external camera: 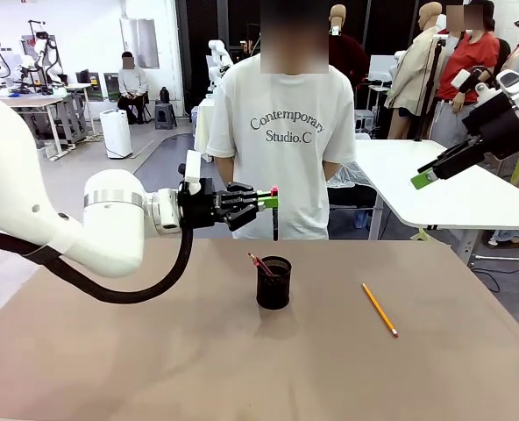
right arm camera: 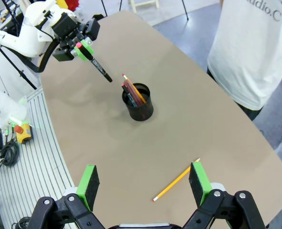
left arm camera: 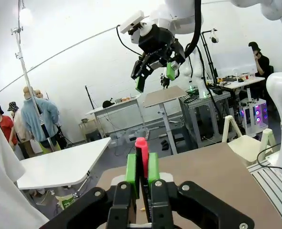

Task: Place the pens into the pen holder.
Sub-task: Pick up a writing instrument from the table and place it into the Pen holder.

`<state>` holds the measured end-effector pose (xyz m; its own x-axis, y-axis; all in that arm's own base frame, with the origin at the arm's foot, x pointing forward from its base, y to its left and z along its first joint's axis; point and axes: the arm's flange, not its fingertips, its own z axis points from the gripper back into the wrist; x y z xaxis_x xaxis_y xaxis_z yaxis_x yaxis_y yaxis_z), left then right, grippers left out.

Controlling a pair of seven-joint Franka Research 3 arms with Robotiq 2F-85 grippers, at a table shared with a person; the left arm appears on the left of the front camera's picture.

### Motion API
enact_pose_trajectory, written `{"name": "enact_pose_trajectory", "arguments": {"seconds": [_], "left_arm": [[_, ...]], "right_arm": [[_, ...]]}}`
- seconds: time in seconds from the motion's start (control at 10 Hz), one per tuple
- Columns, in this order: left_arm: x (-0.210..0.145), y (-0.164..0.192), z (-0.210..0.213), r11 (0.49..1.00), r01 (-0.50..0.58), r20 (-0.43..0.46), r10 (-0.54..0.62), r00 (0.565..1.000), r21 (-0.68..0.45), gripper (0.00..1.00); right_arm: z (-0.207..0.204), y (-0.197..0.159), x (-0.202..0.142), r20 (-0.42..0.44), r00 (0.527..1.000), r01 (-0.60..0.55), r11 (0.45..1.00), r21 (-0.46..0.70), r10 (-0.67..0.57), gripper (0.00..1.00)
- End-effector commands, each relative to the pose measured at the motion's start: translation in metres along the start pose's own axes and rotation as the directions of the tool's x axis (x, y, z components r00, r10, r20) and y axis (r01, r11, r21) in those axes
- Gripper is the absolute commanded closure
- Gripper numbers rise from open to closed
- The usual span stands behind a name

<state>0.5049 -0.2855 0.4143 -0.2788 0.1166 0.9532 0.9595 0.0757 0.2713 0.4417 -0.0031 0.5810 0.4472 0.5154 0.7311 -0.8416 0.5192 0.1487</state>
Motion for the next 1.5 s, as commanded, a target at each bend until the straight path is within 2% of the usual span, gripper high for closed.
{"name": "enact_pose_trajectory", "arguments": {"seconds": [0.0, 0.7, 0.8, 0.9, 1.4], "left_arm": [[0.002, -0.004, 0.003, 1.000, 0.007, -0.003, -0.007, 1.000, 0.000, 1.00], [0.000, -0.002, 0.001, 1.000, -0.001, -0.002, 0.001, 1.000, 0.000, 1.00], [-0.011, -0.009, -0.007, 0.998, -0.033, -0.025, 0.032, 0.999, -0.052, 1.00], [-0.022, -0.012, -0.008, 0.994, -0.070, -0.003, 0.071, 0.998, -0.087, 1.00], [-0.072, -0.001, 0.001, 0.996, -0.069, -0.005, 0.069, 0.998, -0.053, 1.00]], "right_arm": [[0.000, 0.000, 0.002, 0.011, 1.000, -0.005, 1.000, 0.003, 0.005, 0.00], [0.000, 0.000, 0.002, 0.011, 1.000, -0.005, 1.000, 0.003, 0.005, 0.00], [0.000, 0.000, 0.002, 0.011, 1.000, -0.005, 1.000, 0.003, 0.005, 0.00], [0.000, 0.000, 0.002, 0.011, 1.000, -0.005, 1.000, 0.003, 0.005, 0.00], [0.000, 0.000, 0.002, 0.011, 1.000, -0.005, 1.000, 0.003, 0.005, 0.00]]}}
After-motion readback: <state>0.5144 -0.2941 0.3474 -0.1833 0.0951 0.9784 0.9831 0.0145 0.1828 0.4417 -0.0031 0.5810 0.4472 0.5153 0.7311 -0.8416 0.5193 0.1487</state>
